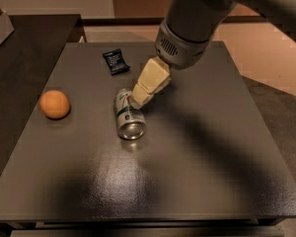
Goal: Place 7up can upright
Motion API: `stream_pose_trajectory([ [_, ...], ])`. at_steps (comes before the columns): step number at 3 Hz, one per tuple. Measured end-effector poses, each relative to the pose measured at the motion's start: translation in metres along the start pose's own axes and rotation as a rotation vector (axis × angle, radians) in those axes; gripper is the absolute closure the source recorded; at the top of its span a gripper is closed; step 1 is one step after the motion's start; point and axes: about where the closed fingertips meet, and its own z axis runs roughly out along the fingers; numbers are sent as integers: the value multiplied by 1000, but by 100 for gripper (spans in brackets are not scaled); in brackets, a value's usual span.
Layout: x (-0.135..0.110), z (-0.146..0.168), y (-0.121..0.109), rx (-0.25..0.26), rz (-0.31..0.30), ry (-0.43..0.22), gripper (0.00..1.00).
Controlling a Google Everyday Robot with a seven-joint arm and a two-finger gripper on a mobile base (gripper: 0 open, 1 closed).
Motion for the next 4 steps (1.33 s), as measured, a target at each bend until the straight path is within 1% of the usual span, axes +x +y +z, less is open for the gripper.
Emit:
stream_pose_trajectory([
  [1, -19, 10, 6, 27, 109, 45, 0],
  [2, -28, 15, 11, 80, 216, 54, 0],
  [3, -29, 14, 10, 86, 258, 47, 0],
  [4, -28, 17, 15, 89, 265, 90, 0],
])
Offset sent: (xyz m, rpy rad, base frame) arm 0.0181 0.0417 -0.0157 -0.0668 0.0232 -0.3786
